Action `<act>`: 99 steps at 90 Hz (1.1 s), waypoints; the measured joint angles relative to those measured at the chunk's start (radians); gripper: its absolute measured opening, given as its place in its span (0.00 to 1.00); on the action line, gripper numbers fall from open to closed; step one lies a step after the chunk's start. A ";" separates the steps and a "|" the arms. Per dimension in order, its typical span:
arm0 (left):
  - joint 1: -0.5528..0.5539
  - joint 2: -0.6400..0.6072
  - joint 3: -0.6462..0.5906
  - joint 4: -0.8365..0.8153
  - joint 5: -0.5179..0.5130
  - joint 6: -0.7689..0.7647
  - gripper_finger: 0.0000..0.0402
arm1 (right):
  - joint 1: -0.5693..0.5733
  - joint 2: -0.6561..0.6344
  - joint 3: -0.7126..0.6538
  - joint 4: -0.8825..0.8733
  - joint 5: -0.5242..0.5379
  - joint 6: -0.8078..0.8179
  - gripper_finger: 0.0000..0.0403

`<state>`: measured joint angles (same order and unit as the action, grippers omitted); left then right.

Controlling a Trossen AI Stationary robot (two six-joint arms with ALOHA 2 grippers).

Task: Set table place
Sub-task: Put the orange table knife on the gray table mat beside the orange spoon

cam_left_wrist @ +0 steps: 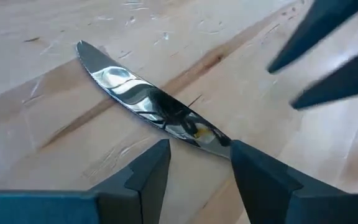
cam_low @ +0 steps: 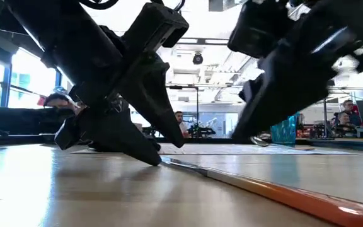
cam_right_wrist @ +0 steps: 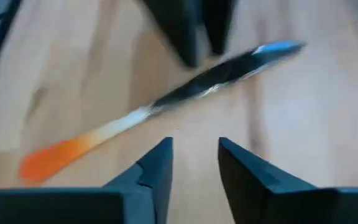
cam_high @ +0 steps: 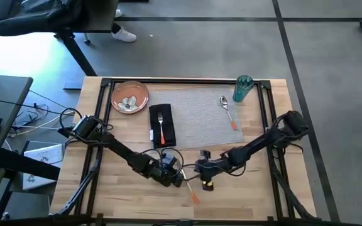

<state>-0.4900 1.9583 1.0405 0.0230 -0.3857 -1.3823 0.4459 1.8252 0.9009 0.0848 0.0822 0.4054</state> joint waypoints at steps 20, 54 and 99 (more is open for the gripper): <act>0.001 0.000 0.000 -0.004 -0.013 0.016 0.39 | 0.036 0.008 0.001 -0.004 0.043 0.012 0.32; 0.009 0.016 0.001 0.005 -0.019 0.031 0.38 | 0.085 0.075 0.001 0.070 0.152 0.007 0.32; 0.053 0.034 0.001 0.064 -0.017 0.137 0.38 | 0.084 0.100 0.001 0.100 0.170 0.021 0.32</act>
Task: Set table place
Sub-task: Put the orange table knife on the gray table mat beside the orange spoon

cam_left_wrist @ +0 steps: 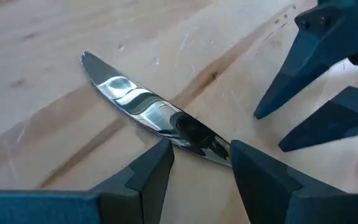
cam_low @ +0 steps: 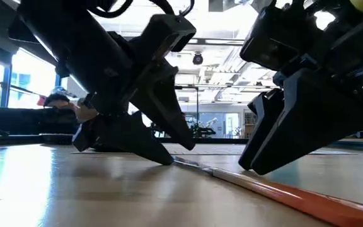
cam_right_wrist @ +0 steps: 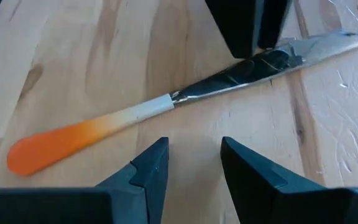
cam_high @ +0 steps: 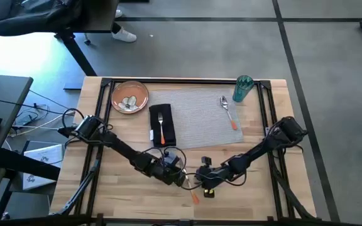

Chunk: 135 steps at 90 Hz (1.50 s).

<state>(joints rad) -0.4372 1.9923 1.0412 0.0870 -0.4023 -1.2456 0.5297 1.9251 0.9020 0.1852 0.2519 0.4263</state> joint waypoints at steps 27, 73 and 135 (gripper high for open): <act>0.054 0.004 -0.002 0.039 -0.019 0.054 0.38 | -0.001 0.000 0.000 -0.002 0.007 0.001 0.32; 0.066 0.004 -0.002 0.091 0.119 0.098 0.38 | -0.039 0.000 0.000 -0.009 0.028 -0.001 0.32; -0.017 -0.043 -0.002 0.023 0.093 0.030 0.38 | -0.143 -0.051 0.000 0.008 -0.058 -0.218 0.15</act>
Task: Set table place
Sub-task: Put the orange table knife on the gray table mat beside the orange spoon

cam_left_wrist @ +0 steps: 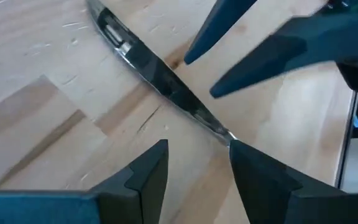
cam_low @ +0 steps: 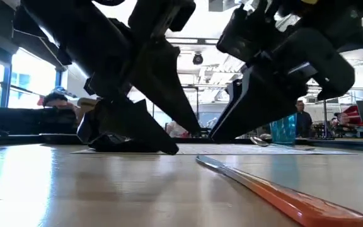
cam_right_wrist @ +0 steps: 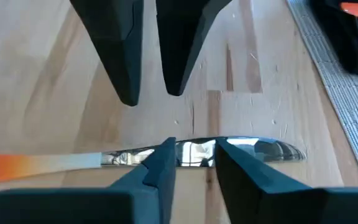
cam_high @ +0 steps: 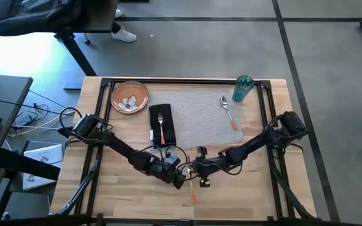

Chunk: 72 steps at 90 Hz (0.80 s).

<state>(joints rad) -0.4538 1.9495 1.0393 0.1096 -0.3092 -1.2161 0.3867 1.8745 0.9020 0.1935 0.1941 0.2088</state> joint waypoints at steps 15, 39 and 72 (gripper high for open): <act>0.000 0.000 0.000 -0.006 -0.013 -0.004 0.38 | -0.032 0.001 0.000 0.025 -0.047 -0.034 0.01; -0.005 0.000 0.000 -0.015 -0.020 -0.003 0.38 | -0.040 0.013 -0.090 0.168 -0.053 0.000 0.00; -0.004 0.000 0.001 -0.005 -0.032 0.005 0.38 | -0.040 0.013 -0.197 0.371 -0.039 0.048 0.00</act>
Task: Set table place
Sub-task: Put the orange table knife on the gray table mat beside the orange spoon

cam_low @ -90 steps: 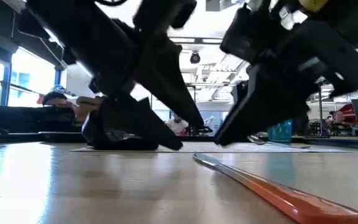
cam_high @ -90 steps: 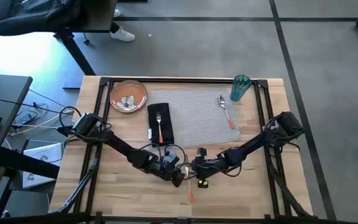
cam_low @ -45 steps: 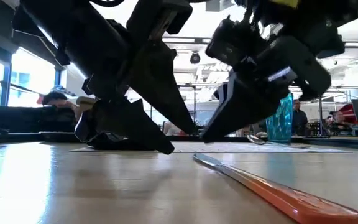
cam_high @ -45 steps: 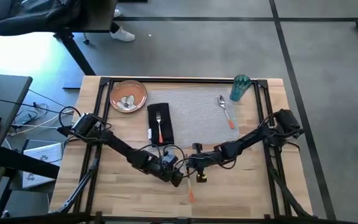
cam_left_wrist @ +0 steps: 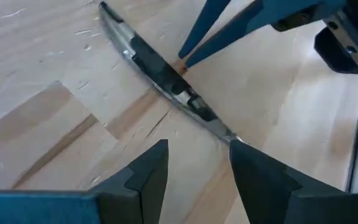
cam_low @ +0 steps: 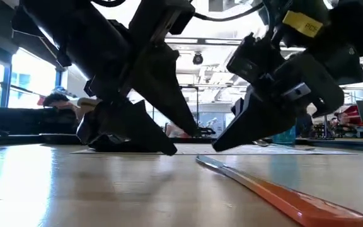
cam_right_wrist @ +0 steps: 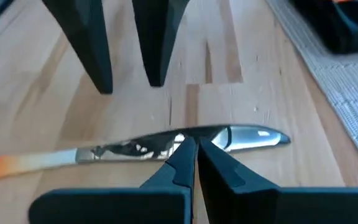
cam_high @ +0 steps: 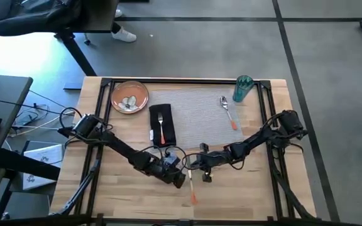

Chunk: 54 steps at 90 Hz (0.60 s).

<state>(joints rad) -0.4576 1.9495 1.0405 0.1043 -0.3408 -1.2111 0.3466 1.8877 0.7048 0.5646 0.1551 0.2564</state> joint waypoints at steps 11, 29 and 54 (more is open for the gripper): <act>0.000 0.000 0.000 -0.001 -0.003 -0.005 0.38 | 0.000 0.001 0.000 0.003 0.000 -0.004 0.00; 0.000 0.000 0.000 0.000 -0.004 -0.007 0.38 | 0.000 0.054 0.000 0.046 0.002 0.015 0.00; 0.000 0.000 0.000 -0.003 -0.013 -0.008 0.38 | 0.001 0.061 0.001 0.046 0.019 0.007 0.00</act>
<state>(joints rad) -0.4580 1.9495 1.0405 0.1009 -0.3536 -1.2191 0.3473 1.9484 0.7055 0.6108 0.1738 0.2633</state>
